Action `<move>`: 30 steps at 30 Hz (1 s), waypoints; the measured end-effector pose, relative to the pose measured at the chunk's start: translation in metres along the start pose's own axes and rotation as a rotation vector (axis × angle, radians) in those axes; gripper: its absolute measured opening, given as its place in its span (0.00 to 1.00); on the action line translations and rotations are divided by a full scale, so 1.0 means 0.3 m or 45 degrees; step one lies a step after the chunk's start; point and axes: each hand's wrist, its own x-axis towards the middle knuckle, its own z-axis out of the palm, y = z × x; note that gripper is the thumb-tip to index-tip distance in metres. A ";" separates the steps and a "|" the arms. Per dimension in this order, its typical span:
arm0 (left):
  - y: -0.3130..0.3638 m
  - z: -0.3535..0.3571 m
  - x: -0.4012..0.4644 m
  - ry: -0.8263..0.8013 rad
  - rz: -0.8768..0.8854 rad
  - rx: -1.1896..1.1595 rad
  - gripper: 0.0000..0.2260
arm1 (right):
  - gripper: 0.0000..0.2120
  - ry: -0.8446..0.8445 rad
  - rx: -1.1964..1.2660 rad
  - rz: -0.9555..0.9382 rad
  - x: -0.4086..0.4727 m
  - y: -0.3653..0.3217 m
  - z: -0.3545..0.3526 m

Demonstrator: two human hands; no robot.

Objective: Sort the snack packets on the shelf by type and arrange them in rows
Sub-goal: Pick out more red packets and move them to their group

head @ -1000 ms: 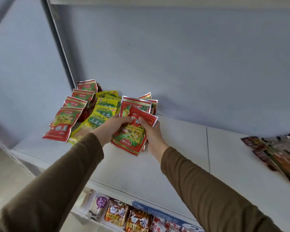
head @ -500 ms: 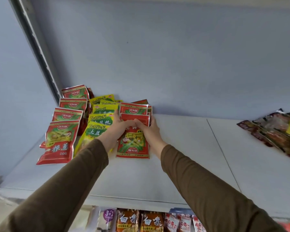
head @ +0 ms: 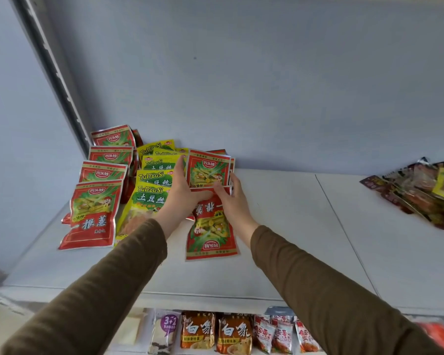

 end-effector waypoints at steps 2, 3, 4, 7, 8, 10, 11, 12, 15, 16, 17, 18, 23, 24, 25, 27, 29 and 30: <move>0.001 -0.007 -0.003 0.014 0.033 0.031 0.51 | 0.30 -0.010 -0.005 0.023 -0.012 -0.002 -0.002; 0.000 -0.012 -0.006 0.018 0.042 0.044 0.50 | 0.30 -0.016 -0.007 0.031 -0.017 -0.003 -0.002; -0.001 -0.017 -0.008 0.017 0.044 0.060 0.48 | 0.29 -0.016 -0.009 0.033 -0.021 -0.004 -0.002; 0.000 -0.027 -0.019 0.019 0.039 0.096 0.45 | 0.28 0.013 -0.029 0.040 -0.034 -0.003 0.007; 0.002 -0.029 -0.022 0.025 0.044 0.111 0.44 | 0.28 0.039 -0.037 0.041 -0.040 0.001 0.014; 0.004 -0.033 -0.027 0.035 0.055 0.136 0.42 | 0.26 0.085 -0.034 0.051 -0.049 0.009 0.028; 0.004 -0.036 -0.029 0.037 0.060 0.142 0.41 | 0.26 0.093 -0.016 0.058 -0.053 0.010 0.035; 0.004 -0.038 -0.031 0.036 0.066 0.150 0.40 | 0.25 0.096 0.004 0.063 -0.057 0.009 0.038; 0.002 -0.047 -0.040 0.055 0.093 0.217 0.38 | 0.17 0.096 -0.005 0.060 -0.069 -0.005 0.028; 0.002 -0.049 -0.043 0.062 0.102 0.241 0.37 | 0.12 0.107 -0.026 0.042 -0.075 -0.012 0.019; 0.001 -0.050 -0.046 0.066 0.119 0.267 0.36 | 0.10 0.119 -0.061 0.022 -0.079 -0.020 0.008; 0.000 -0.049 -0.050 0.067 0.149 0.307 0.35 | 0.10 0.134 -0.093 -0.015 -0.081 -0.030 -0.003; 0.009 -0.033 -0.062 0.041 0.333 0.633 0.29 | 0.20 0.163 -0.690 -0.266 -0.096 -0.083 -0.105; 0.014 -0.026 -0.060 0.043 0.380 0.733 0.29 | 0.22 0.152 -0.827 -0.291 -0.099 -0.093 -0.133; 0.021 -0.016 -0.060 0.042 0.429 0.828 0.29 | 0.24 0.136 -0.944 -0.298 -0.107 -0.105 -0.163; 0.039 0.012 -0.064 0.024 0.510 0.969 0.29 | 0.25 0.110 -1.140 -0.306 -0.120 -0.119 -0.224; 0.057 0.058 -0.076 -0.006 0.598 1.062 0.29 | 0.26 0.096 -1.279 -0.328 -0.139 -0.130 -0.286; 0.065 0.086 -0.082 -0.022 0.641 1.103 0.29 | 0.26 0.091 -1.332 -0.345 -0.150 -0.136 -0.318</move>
